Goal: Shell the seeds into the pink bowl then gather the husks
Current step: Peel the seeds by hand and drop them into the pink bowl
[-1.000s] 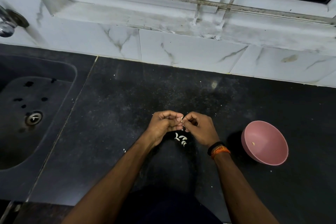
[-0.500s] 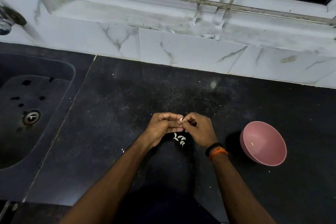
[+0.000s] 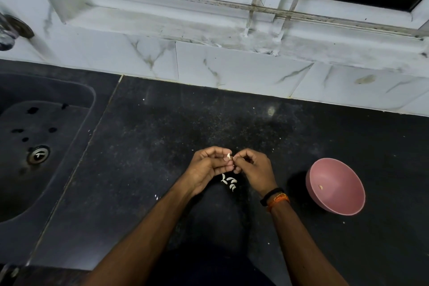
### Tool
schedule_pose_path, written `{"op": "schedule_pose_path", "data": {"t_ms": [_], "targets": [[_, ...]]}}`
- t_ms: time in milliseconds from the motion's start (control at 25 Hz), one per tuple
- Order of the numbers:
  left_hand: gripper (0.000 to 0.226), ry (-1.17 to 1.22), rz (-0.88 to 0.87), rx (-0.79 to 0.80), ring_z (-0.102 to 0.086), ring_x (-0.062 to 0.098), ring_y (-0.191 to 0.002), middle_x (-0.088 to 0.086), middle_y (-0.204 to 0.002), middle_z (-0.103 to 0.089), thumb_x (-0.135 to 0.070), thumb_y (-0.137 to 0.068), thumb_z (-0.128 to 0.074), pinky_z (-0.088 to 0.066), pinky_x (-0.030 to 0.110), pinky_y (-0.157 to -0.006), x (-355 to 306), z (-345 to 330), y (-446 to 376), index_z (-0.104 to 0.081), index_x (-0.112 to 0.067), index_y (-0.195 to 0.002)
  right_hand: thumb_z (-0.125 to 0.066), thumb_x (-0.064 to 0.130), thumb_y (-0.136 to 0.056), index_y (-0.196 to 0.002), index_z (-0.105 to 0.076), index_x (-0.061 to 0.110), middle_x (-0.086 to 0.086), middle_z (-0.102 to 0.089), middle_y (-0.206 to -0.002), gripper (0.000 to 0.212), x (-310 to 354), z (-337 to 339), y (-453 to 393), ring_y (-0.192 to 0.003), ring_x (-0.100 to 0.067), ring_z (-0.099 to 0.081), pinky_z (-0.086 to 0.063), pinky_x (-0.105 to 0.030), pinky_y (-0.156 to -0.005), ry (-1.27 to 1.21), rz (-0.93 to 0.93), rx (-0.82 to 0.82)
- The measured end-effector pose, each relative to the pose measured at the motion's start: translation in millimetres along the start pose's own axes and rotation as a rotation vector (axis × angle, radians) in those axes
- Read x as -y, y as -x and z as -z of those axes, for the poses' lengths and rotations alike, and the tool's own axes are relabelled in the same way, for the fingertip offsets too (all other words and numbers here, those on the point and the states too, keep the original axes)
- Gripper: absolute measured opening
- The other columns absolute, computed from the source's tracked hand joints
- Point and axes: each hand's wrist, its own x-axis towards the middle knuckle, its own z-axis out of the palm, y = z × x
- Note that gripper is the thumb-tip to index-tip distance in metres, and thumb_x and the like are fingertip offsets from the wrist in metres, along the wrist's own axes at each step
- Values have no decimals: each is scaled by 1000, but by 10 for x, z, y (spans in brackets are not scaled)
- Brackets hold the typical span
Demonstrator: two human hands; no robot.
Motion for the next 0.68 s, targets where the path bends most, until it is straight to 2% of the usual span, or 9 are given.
{"op": "schedule_pose_path", "data": {"t_ms": [200, 320, 440, 680], "targets": [[33, 25, 12, -20, -72, 24, -87, 16, -93, -71, 14, -88, -58, -60, 36, -81, -17, 5, -28, -68, 2, -117, -73, 11, -88, -80, -74, 16, 1, -73, -73, 10, -9, 56, -9, -67, -13, -71, -59, -29, -67, 138, 37, -41], [28, 1, -1, -42, -71, 22, -82, 14, -91, -70, 11, -89, -58, -60, 35, -79, 1, -3, -47, -70, 0, -112, -76, 10, -83, -80, -74, 20, 7, -72, -77, 11, -15, 72, -25, -72, -5, -68, -54, -22, -70, 278, 87, -41], [20, -12, -8, -78, -70, 20, -77, 14, -86, -69, 9, -91, -57, -59, 33, -74, 2, -27, -59, -68, 0, -105, -72, 9, -87, -88, -78, 23, 13, -74, -84, 15, -11, 80, -35, -79, 0, -69, -52, -17, -74, 317, 118, -16], [30, -29, -10, -57, -70, 21, -83, 14, -91, -71, 10, -91, -56, -60, 37, -83, -3, -66, -78, -69, 0, -116, -72, 15, -89, -92, -78, 22, 11, -76, -85, 10, 51, 102, -40, -78, -4, -72, -59, -27, -77, 242, 115, -9]]}}
